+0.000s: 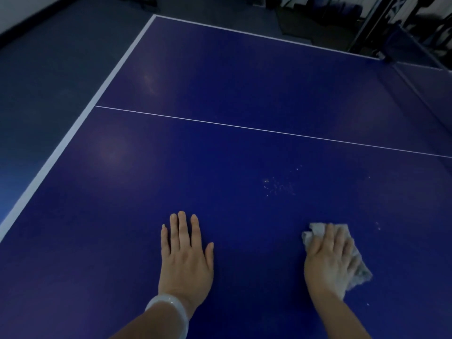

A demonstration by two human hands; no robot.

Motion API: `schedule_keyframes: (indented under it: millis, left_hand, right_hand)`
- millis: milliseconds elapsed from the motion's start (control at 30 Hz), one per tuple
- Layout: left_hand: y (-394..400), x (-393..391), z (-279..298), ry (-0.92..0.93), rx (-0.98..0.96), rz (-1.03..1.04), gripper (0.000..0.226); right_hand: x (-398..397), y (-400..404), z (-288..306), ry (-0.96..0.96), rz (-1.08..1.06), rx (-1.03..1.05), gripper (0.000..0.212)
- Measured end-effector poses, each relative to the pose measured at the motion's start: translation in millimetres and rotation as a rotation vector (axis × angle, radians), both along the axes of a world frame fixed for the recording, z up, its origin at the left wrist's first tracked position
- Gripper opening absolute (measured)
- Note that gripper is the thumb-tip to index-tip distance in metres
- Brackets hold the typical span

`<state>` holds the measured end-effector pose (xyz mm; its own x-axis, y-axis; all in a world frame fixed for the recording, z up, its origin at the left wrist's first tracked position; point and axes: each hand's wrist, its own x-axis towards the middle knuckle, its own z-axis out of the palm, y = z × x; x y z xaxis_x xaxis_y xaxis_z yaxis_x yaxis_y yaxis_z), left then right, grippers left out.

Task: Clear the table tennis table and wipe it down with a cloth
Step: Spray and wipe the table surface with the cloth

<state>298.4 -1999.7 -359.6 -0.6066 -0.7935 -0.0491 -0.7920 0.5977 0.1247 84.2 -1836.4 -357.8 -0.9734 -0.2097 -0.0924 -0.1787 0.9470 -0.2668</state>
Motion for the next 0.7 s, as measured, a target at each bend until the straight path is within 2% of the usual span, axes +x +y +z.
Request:
schedule_keyframes:
  millis: [67,167,233,367,433,533,633,700]
  left_hand:
    - [-0.2,-0.1,1.5,-0.001,0.003,0.0,0.068]
    - [1.0,0.3,3.3,-0.011,-0.002,-0.005,0.068]
    - [1.6,-0.1,5.1,-0.019,-0.005,-0.002,0.068]
    - [1.2,-1.9,6.6,-0.038,-0.016,0.01,0.068]
    - [1.2,-1.2,5.2,-0.04,-0.015,0.005,0.068]
    - [1.1,0.4,3.3,-0.032,-0.003,0.005,0.069]
    - [0.7,0.3,3.6,-0.024,0.015,0.001,0.068]
    - [0.2,-0.2,3.8,-0.032,0.017,-0.005,0.068]
  right_hand:
    - [36.1,-10.5,-7.8,0.085,0.165,0.026,0.056]
    - [64.9,-53.2,-13.7,0.145,0.619,0.041,0.054]
    - [60.5,-92.4,-11.8,0.147,0.847,0.042,0.054]
    - [0.7,-155.1,-3.5,0.191,1.02,0.24,0.063]
    - [-42.8,-161.7,3.0,0.191,0.925,0.312,0.063]
    - [-84.3,-117.7,5.3,0.116,0.494,0.211,0.056]
    - [-57.7,-61.8,1.3,0.03,0.212,0.112,0.058]
    - [-14.0,-53.2,-4.9,0.074,0.214,0.111,0.059]
